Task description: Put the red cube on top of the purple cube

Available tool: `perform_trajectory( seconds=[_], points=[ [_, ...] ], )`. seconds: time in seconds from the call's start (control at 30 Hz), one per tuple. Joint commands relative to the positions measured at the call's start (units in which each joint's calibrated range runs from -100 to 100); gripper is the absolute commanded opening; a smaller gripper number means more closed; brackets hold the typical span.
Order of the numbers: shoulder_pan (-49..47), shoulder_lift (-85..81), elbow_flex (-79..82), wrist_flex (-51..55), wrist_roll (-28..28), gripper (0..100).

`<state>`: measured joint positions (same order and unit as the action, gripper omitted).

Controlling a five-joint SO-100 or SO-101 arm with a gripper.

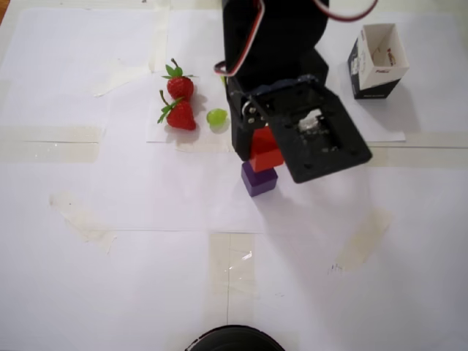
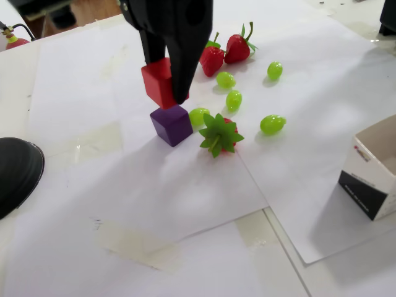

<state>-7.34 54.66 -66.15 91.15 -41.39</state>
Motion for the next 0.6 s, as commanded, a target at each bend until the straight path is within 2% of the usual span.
perform_trajectory(
  seconds=[0.0,0.57],
  points=[
    [0.80,1.66,-10.94,2.24,0.34,3],
    [-0.16,5.88,-14.48,4.36,0.63,3]
  ],
)
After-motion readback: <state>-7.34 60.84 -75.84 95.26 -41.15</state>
